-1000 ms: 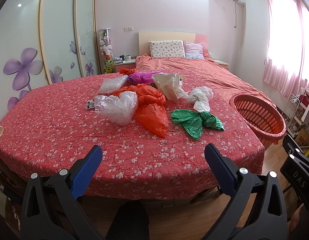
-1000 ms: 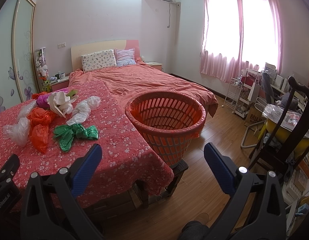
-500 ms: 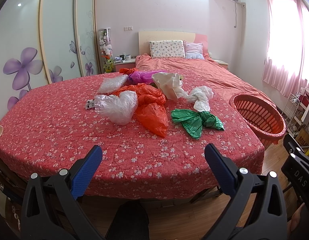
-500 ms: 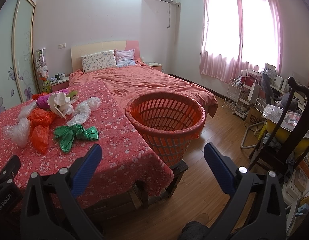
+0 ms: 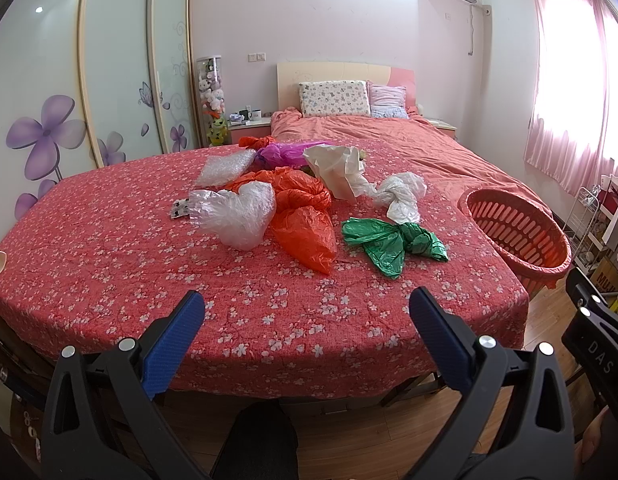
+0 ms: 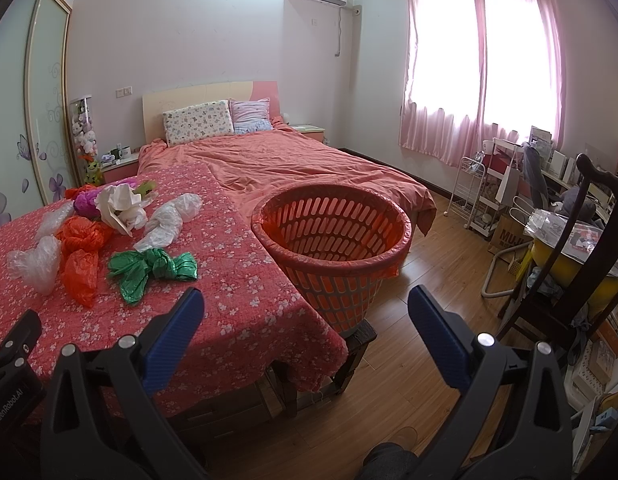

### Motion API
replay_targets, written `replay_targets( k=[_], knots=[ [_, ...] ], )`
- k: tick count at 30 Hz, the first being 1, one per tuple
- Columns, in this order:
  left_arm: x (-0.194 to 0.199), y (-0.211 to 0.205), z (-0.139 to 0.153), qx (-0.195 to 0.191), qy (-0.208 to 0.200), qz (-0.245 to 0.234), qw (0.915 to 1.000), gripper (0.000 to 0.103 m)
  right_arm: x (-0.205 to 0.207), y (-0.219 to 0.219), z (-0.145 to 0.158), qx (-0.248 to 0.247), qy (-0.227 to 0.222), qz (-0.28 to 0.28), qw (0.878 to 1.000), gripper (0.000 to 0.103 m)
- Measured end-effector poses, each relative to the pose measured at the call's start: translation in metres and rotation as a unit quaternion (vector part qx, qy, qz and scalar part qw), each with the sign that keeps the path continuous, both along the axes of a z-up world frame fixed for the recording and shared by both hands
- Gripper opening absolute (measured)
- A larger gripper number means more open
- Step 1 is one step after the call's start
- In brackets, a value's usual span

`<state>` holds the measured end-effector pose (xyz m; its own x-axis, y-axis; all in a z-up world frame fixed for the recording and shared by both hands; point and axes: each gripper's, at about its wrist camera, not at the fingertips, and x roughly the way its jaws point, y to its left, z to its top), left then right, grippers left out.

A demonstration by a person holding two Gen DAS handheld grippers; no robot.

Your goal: Collect trash

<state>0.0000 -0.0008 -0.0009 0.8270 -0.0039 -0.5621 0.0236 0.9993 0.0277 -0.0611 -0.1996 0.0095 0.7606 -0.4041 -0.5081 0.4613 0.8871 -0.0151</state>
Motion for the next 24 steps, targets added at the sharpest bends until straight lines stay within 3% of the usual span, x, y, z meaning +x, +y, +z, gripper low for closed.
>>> replay_targets(
  k=[24],
  knots=[
    [-0.0021, -0.0043, -0.0031, 0.0, 0.001, 0.0, 1.0, 0.101, 0.0002, -0.0001, -0.0012, 0.0, 0.0, 0.0, 1.0, 0.099]
  ],
)
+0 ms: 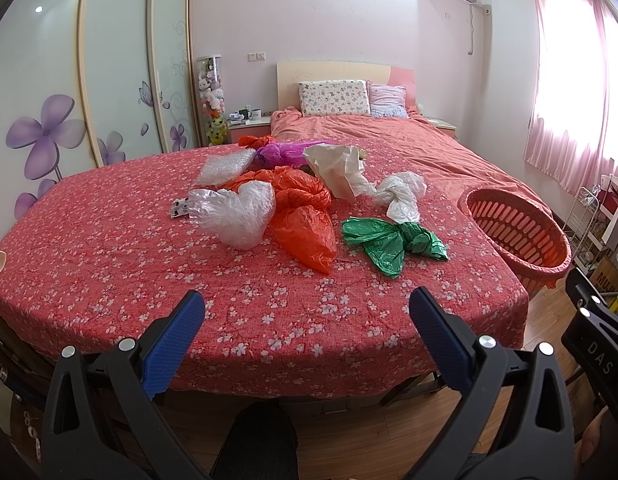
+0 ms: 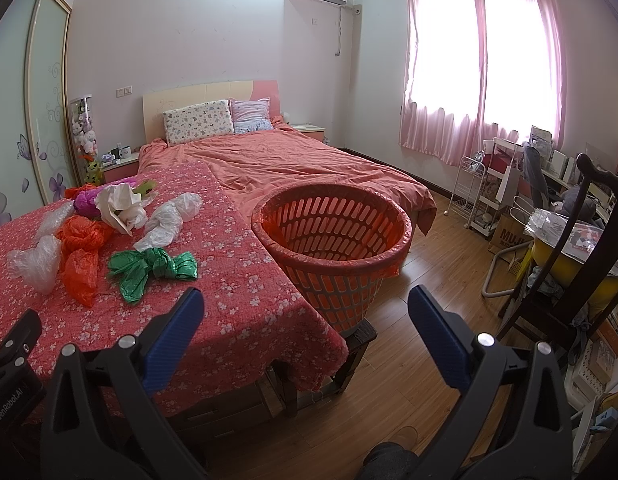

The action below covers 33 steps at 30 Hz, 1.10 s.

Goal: Collect trash
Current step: 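Grasp the clear plastic bag with the right gripper while the left gripper grasps another clear bag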

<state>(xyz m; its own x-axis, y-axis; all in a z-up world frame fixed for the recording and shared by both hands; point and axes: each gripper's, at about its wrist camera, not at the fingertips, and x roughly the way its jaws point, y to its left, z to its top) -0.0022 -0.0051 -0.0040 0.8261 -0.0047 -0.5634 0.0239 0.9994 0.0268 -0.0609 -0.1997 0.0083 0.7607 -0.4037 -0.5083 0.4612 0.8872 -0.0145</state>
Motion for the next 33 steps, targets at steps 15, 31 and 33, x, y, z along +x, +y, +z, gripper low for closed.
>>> replay_targets(
  k=[15, 31, 33],
  knots=[
    [-0.001, -0.003, -0.002, 0.0, 0.0, 0.0, 1.0, 0.101, 0.003, 0.0, 0.0, 0.0, 0.0, 0.0, 1.0, 0.099],
    [0.045, 0.039, -0.004, -0.009, 0.002, 0.062, 0.998, 0.101, 0.065, 0.011, -0.004, 0.058, 0.007, 0.077, 0.995, 0.099],
    [0.053, 0.048, -0.004, -0.007, -0.001, 0.075, 0.9972, 0.101, 0.079, 0.018, -0.007, 0.059, 0.012, 0.089, 0.994, 0.099]
  ],
)
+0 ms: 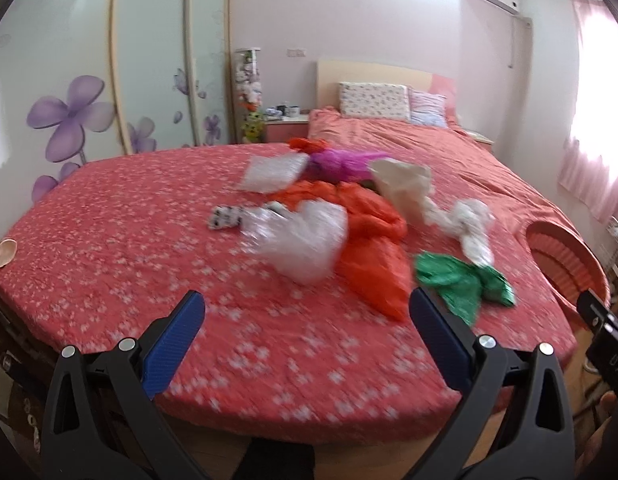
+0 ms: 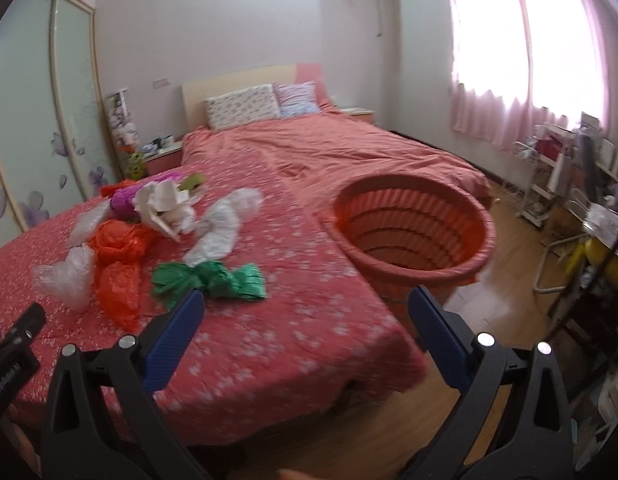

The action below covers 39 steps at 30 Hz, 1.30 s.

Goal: Collect trash
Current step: 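Grasp the clear plastic bag with the right gripper while the left gripper grasps another clear bag, then carry both clear bags over the orange basket and open both grippers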

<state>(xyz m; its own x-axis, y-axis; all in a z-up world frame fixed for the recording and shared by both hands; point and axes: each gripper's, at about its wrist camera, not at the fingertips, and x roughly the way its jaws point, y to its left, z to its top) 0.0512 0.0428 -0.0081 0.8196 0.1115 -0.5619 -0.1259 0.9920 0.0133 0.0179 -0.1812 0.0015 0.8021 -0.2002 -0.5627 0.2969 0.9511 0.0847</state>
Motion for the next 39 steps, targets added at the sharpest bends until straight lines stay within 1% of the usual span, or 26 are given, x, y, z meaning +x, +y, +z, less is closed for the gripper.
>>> replay_targets(
  k=[2, 4, 6, 8, 10, 12, 18, 21, 23, 25, 26, 27, 28, 29, 34, 35, 39],
  knots=[
    [0.007, 0.007, 0.0, 0.0, 0.002, 0.006, 1.0, 0.101, 0.015, 0.009, -0.005, -0.002, 0.004, 0.015, 1.0, 0.099],
    [0.015, 0.015, -0.002, -0.003, 0.008, 0.011, 0.9999, 0.101, 0.032, 0.018, -0.012, 0.004, 0.011, 0.032, 0.999, 0.095],
    [0.022, 0.022, -0.004, -0.005, 0.011, 0.016, 0.9998, 0.101, 0.046, 0.022, -0.018, 0.013, 0.022, 0.042, 0.999, 0.085],
    [0.028, 0.027, -0.005, -0.002, 0.011, 0.021, 0.9997, 0.101, 0.061, 0.026, -0.022, 0.023, 0.027, 0.052, 0.998, 0.081],
    [0.033, 0.034, -0.007, -0.006, 0.014, 0.021, 0.9997, 0.101, 0.074, 0.028, -0.023, 0.024, 0.029, 0.055, 0.998, 0.075],
    [0.037, 0.038, -0.008, -0.012, 0.015, 0.021, 0.9996, 0.101, 0.086, 0.028, -0.025, 0.029, 0.034, 0.058, 0.997, 0.066],
    [0.048, 0.049, -0.009, -0.023, 0.018, 0.016, 0.9994, 0.101, 0.128, 0.028, -0.029, 0.057, 0.051, 0.063, 0.995, 0.053],
    [0.054, 0.049, -0.008, -0.021, 0.017, 0.008, 0.9996, 0.101, 0.153, 0.029, -0.037, 0.07, 0.07, 0.064, 0.993, 0.048],
    [0.057, 0.047, -0.008, -0.021, 0.016, 0.003, 0.9997, 0.101, 0.17, 0.029, -0.045, 0.079, 0.093, 0.061, 0.991, 0.045],
    [0.058, 0.046, -0.006, -0.022, 0.014, -0.003, 0.9997, 0.101, 0.182, 0.03, -0.053, 0.087, 0.111, 0.066, 0.988, 0.033],
    [0.059, 0.047, -0.006, -0.023, 0.015, -0.005, 0.9996, 0.1, 0.188, 0.032, -0.056, 0.083, 0.118, 0.07, 0.987, 0.019],
    [0.061, 0.048, -0.007, -0.026, 0.017, -0.007, 0.9995, 0.1, 0.192, 0.033, -0.059, 0.077, 0.125, 0.072, 0.987, 0.009],
    [0.063, 0.048, -0.007, -0.029, 0.02, -0.009, 0.9993, 0.099, 0.195, 0.033, -0.06, 0.074, 0.127, 0.074, 0.986, 0.008],
    [0.065, 0.048, -0.007, -0.031, 0.024, -0.011, 0.9991, 0.098, 0.193, 0.032, -0.058, 0.079, 0.12, 0.077, 0.987, 0.005],
    [0.075, 0.047, -0.009, -0.035, 0.035, -0.022, 0.9985, 0.093, 0.169, 0.02, -0.028, 0.091, 0.057, 0.081, 0.991, 0.004],
    [0.077, 0.046, -0.01, -0.037, 0.04, -0.027, 0.9982, 0.092, 0.164, 0.018, -0.022, 0.09, 0.048, 0.08, 0.992, 0.004],
    [0.082, 0.041, -0.014, -0.04, 0.049, -0.04, 0.9972, 0.092, 0.147, 0.01, -0.006, 0.076, 0.024, 0.078, 0.994, 0.004]
  ],
)
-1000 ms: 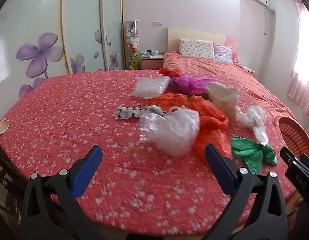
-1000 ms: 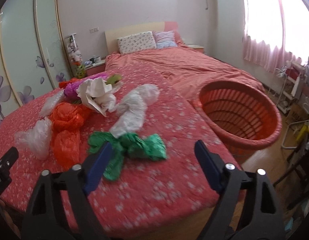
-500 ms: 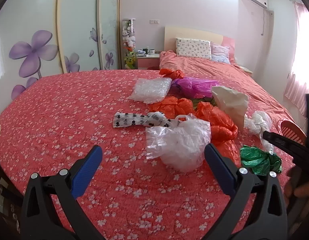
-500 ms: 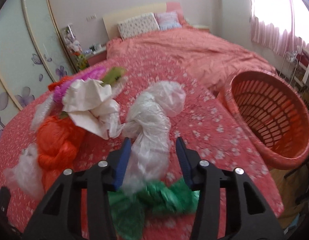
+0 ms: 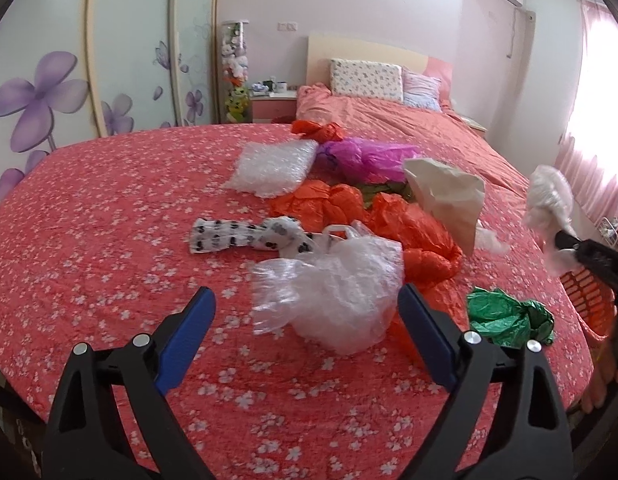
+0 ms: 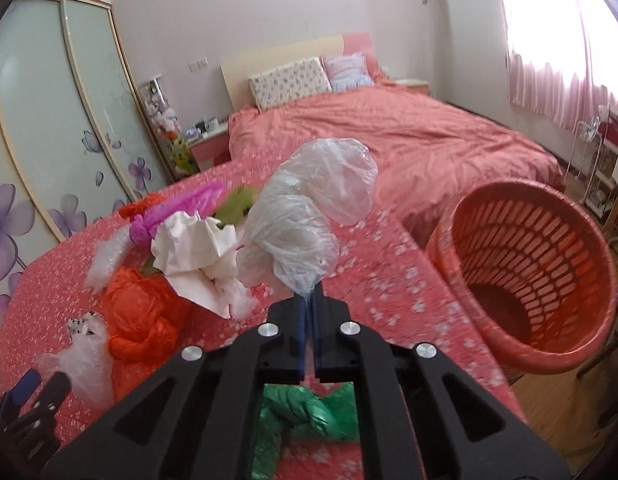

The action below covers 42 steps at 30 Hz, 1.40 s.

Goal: Collect trash
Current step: 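Carry both clear bags over the orange basket and open both grippers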

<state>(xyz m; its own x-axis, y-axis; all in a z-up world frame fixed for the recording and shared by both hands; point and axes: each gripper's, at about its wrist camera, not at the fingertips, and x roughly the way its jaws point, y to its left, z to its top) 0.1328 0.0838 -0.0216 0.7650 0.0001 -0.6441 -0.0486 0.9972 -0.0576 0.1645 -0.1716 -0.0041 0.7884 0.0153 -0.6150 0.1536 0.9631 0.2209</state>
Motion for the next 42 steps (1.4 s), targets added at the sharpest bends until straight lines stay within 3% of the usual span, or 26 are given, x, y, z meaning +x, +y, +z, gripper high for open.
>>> replay_targets(
  k=[4, 7, 8, 12, 14, 27, 35, 42],
  knots=[
    [0.011, -0.007, -0.008, 0.01, 0.014, -0.008, 0.9998, 0.086, -0.01, -0.005, 0.002, -0.001, 0.0, 0.0, 1.0, 0.004],
    [0.022, -0.012, -0.02, 0.012, 0.037, -0.02, 0.999, 0.075, -0.015, -0.01, -0.001, 0.0, 0.004, 0.0, 1.0, 0.004],
    [0.024, -0.013, -0.022, 0.013, 0.043, -0.022, 0.9988, 0.07, -0.018, -0.009, -0.001, -0.001, 0.004, -0.001, 1.0, 0.004],
    [0.029, -0.011, -0.028, 0.0, 0.056, -0.031, 0.9979, 0.034, -0.024, -0.012, -0.002, -0.004, 0.004, -0.004, 1.0, 0.004],
    [0.026, -0.007, -0.019, -0.011, 0.049, -0.035, 0.9981, 0.025, -0.028, -0.014, 0.002, -0.006, -0.001, -0.004, 1.0, 0.004],
    [0.024, -0.006, 0.057, -0.013, -0.019, -0.042, 0.9988, 0.022, -0.046, -0.024, 0.024, -0.008, -0.03, -0.001, 1.0, 0.004],
    [0.026, -0.065, 0.078, -0.016, -0.036, -0.11, 0.9932, 0.022, -0.059, -0.046, 0.031, -0.01, -0.034, -0.022, 0.999, 0.004],
    [0.029, -0.131, 0.08, -0.028, -0.04, -0.192, 0.9802, 0.022, -0.072, -0.079, 0.034, -0.02, -0.04, -0.061, 0.997, 0.004]
  ],
)
